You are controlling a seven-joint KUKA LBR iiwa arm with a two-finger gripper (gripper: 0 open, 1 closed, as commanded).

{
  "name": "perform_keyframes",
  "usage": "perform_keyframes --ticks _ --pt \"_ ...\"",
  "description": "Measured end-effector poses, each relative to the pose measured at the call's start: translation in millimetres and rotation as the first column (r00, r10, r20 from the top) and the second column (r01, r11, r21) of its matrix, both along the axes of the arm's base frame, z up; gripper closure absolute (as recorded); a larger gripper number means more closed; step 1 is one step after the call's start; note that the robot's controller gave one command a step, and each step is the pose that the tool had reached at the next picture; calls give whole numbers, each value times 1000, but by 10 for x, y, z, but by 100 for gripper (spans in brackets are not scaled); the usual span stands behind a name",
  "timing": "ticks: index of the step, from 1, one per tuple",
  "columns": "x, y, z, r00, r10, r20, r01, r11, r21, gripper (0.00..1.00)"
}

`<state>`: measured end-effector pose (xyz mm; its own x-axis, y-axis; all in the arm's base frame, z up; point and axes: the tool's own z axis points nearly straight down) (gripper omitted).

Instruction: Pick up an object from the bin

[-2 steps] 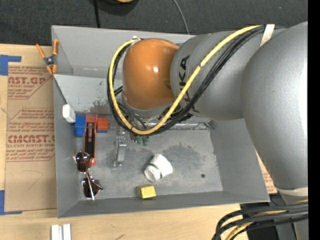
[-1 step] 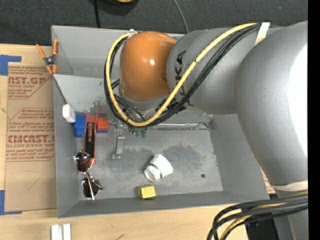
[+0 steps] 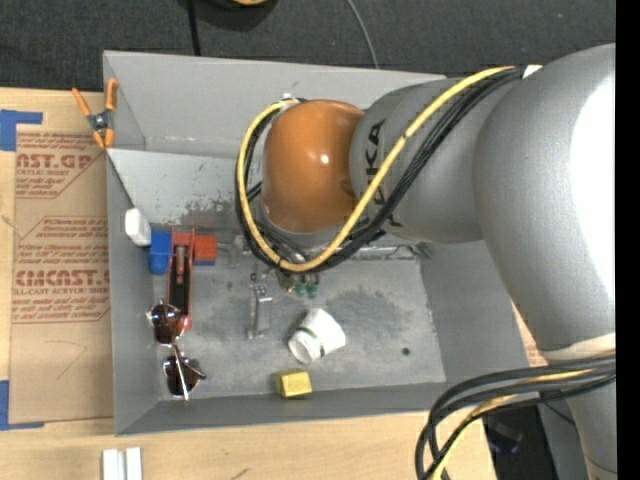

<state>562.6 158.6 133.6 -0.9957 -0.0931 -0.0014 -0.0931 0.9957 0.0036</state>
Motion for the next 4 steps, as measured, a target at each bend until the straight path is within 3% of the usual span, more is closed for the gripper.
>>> perform_keyframes --ticks 1,3,4 --pt "87 -88 -257 998 -68 4 68 998 -1 0" --pt "-49 -703 -572 997 -81 4 81 997 0 0" --pt "-66 -732 -594 996 -88 3 88 996 0 0"
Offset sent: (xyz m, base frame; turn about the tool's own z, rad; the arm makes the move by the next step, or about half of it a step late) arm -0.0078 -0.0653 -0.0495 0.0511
